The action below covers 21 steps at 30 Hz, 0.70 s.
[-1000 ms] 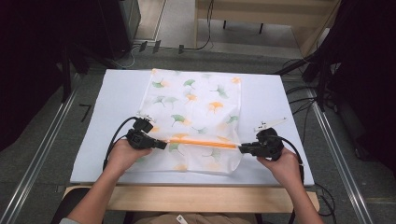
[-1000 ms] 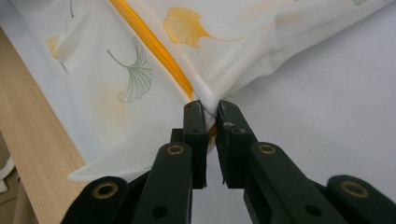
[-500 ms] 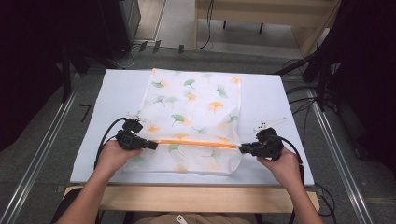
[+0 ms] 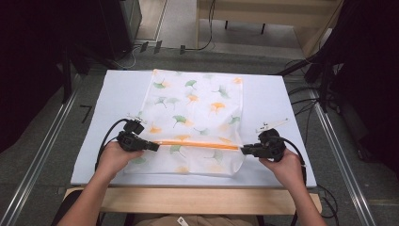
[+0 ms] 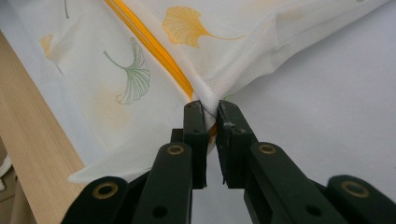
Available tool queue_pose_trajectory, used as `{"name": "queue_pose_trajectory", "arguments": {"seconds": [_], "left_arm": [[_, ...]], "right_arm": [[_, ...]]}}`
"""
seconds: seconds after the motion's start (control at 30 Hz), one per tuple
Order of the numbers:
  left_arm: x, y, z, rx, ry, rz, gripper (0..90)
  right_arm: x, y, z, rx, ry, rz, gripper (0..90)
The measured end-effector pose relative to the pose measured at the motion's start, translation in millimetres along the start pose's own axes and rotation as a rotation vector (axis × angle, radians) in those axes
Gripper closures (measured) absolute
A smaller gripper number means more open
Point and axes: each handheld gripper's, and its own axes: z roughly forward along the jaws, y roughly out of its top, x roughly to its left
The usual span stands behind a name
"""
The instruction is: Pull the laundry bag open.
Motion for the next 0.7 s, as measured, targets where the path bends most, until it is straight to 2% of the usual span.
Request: {"name": "queue_pose_trajectory", "arguments": {"seconds": [0.17, 0.37, 0.6, 0.7], "left_arm": [[5.3, -3.0, -3.6, -0.010, -0.002, -0.026, 90.0], [8.7, -7.1, -8.1, -0.024, 0.009, -0.037, 90.0], [19.1, -15.8, -22.5, -0.046, 0.020, -0.069, 90.0], [20.3, -18.0, -24.6, -0.049, 0.026, -0.071, 90.0]], "right_arm": [[-2.6, 0.8, -0.4, -0.001, -0.002, -0.002, 84.7], [-4.9, 2.5, 0.8, 0.001, -0.001, -0.002, 84.7], [-7.0, 4.3, 2.5, 0.006, 0.003, -0.001, 84.6], [-7.6, 4.8, 2.8, 0.007, 0.004, 0.000, 84.6]]}}
